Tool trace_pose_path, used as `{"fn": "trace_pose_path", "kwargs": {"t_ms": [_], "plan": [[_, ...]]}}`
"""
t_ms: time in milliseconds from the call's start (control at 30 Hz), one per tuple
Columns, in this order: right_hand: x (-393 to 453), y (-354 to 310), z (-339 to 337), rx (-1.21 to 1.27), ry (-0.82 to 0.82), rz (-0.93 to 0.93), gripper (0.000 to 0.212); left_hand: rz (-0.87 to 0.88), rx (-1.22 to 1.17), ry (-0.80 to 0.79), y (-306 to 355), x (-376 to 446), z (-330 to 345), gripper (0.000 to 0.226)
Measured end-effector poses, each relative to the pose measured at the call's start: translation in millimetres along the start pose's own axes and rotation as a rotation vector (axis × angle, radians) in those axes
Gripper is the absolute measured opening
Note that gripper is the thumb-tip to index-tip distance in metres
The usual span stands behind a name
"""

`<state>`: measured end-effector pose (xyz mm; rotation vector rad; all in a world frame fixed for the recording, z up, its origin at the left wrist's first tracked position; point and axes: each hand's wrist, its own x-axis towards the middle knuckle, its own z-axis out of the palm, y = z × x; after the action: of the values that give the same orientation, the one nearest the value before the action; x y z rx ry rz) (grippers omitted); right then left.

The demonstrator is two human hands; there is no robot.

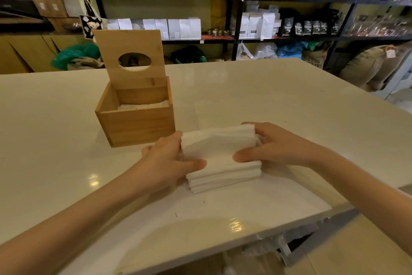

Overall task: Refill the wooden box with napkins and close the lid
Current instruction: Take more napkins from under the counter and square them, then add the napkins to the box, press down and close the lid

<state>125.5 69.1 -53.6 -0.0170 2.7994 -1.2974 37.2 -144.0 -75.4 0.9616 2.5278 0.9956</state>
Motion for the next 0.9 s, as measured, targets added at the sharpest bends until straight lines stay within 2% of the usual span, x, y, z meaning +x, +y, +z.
{"fn": "trace_pose_path", "kwargs": {"t_ms": [200,433,500,567,700,833,900], "plan": [[-4.7,-13.0,-0.8,0.114,0.004,-0.015,0.018,0.000,-0.136,-0.032,1.2,-5.1,-6.8,0.036],[1.8,-29.8,-5.6,0.369,0.035,0.197,0.061,-0.170,-0.684,-0.098,6.9,-12.9,-28.8,0.062],[6.0,-38.6,-6.3,0.478,-0.021,0.232,0.054,-0.205,-0.782,-0.094,7.1,-17.9,-38.6,0.048],[12.5,-48.2,-6.4,0.551,-0.093,0.257,0.042,-0.239,-0.858,-0.098,5.9,-21.2,-48.1,0.048],[30.6,-71.2,-8.9,0.564,-0.162,0.202,0.047,-0.168,-0.868,-0.062,2.3,-25.3,-73.9,0.051],[59.3,-96.4,-12.6,0.543,-0.115,0.093,0.038,-0.083,-0.819,0.098,1.8,-20.9,-111.4,0.036],[78.1,-105.6,-14.4,0.512,-0.080,0.084,0.050,-0.131,-0.796,0.191,-2.0,-11.8,-129.3,0.033]]}}
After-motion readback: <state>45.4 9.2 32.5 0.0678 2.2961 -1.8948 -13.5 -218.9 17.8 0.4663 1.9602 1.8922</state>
